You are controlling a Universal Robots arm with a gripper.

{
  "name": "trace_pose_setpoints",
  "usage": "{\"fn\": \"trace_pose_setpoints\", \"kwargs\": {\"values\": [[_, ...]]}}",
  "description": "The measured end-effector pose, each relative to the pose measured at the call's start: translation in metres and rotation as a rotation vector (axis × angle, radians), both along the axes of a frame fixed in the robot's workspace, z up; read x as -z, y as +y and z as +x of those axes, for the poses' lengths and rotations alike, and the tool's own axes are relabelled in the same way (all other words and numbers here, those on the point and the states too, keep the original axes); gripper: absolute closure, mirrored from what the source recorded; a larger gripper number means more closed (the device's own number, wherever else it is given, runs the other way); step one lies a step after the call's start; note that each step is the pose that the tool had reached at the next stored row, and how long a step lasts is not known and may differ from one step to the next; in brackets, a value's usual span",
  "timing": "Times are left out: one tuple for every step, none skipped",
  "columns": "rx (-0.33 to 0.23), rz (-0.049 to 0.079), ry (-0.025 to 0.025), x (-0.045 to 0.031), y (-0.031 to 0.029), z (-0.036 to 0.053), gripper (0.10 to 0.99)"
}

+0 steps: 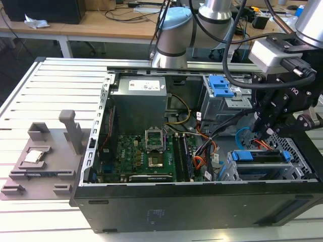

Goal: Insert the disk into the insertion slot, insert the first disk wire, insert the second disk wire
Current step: 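Insert the second disk wire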

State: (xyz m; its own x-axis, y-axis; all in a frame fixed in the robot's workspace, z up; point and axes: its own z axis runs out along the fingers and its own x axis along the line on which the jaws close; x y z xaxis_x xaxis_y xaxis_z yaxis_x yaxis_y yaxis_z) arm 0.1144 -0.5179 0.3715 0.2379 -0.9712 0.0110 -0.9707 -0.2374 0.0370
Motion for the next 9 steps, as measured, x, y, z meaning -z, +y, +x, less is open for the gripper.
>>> {"fn": "trace_pose_setpoints", "kwargs": {"values": [[0.0,0.0,0.0,0.0,0.0,0.0,0.871],[0.0,-0.001,0.0,0.0,0.0,0.0,0.871],[0.0,-0.001,0.0,0.0,0.0,0.0,0.922],[0.0,-0.002,0.0,0.0,0.0,0.0,0.922],[0.0,-0.003,0.0,0.0,0.0,0.0,0.922],[0.0,-0.003,0.0001,0.0,0.0,0.0,0.922],[0.0,-0.004,0.0,0.0,0.0,0.0,0.922],[0.0,-0.004,0.0,0.0,0.0,0.0,0.922],[0.0,-0.004,0.0,0.0,-0.0002,0.0,0.922]]}}
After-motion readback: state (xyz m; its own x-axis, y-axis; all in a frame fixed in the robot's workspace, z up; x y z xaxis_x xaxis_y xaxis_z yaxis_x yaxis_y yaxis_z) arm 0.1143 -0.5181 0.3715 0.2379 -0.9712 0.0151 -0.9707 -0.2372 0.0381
